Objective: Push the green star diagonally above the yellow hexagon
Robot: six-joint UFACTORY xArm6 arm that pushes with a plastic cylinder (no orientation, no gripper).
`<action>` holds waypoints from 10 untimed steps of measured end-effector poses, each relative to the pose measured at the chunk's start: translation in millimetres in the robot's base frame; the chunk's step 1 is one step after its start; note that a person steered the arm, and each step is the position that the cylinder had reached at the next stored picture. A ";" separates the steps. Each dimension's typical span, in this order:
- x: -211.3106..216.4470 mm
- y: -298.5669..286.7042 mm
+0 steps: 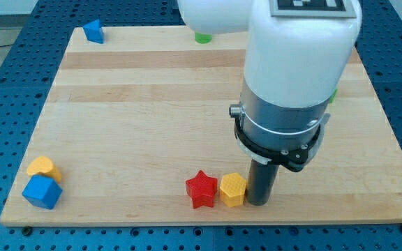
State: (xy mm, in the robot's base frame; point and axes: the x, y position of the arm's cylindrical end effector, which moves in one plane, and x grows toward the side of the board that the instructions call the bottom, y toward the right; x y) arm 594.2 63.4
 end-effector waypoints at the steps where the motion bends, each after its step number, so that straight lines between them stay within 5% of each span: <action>1: -7.6 7.5; 3: -116.2 142.1; 5: -211.0 182.5; 10: -137.0 42.4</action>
State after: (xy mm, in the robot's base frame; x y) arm 457.2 105.7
